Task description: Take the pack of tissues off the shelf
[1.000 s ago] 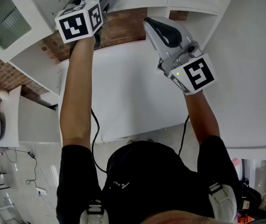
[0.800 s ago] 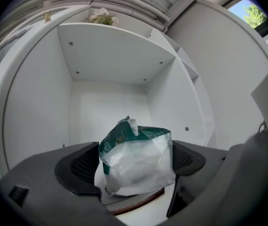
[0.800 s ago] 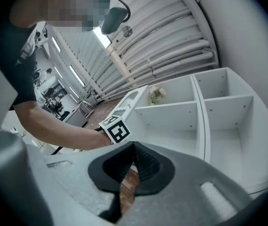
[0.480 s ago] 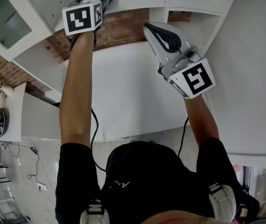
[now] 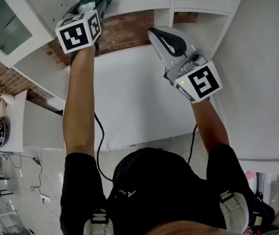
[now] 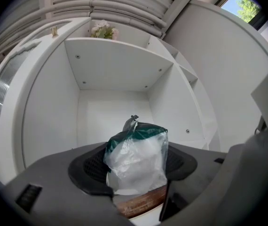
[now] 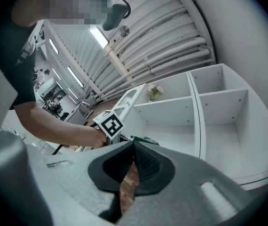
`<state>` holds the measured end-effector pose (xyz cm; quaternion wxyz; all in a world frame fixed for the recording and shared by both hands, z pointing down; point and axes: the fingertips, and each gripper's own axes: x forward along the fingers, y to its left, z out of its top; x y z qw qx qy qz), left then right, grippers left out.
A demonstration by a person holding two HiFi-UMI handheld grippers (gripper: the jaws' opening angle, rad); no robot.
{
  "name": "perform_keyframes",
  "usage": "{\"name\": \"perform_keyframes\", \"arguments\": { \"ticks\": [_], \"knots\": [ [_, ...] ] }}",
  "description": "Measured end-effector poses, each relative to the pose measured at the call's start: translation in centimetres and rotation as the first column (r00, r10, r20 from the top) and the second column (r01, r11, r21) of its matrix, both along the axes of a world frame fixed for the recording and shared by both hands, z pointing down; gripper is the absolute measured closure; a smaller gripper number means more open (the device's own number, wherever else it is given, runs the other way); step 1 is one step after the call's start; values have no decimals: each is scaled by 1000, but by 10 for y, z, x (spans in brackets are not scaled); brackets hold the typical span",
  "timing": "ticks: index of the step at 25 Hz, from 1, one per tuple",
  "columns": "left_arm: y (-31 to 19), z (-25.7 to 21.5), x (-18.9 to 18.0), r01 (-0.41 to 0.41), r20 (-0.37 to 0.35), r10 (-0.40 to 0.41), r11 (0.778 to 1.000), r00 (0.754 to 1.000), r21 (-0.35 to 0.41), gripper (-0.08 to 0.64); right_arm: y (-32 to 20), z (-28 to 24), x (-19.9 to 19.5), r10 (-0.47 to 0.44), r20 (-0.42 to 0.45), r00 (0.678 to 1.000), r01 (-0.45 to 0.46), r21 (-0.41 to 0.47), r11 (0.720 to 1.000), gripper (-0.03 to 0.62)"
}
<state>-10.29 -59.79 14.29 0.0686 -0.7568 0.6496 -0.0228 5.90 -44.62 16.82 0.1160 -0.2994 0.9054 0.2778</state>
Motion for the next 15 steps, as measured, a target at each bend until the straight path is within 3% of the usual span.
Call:
{"name": "perform_keyframes", "arguments": {
  "ticks": [8,15],
  "knots": [
    [73,-16,14,-122,-57,135,975,989,187,264,8,7,13,31,70,997,-28,-49,998,591],
    [131,2,24,-182,-70,208,945,976,271,264,14,23,26,62,128,990,-49,-100,994,591]
  ]
}}
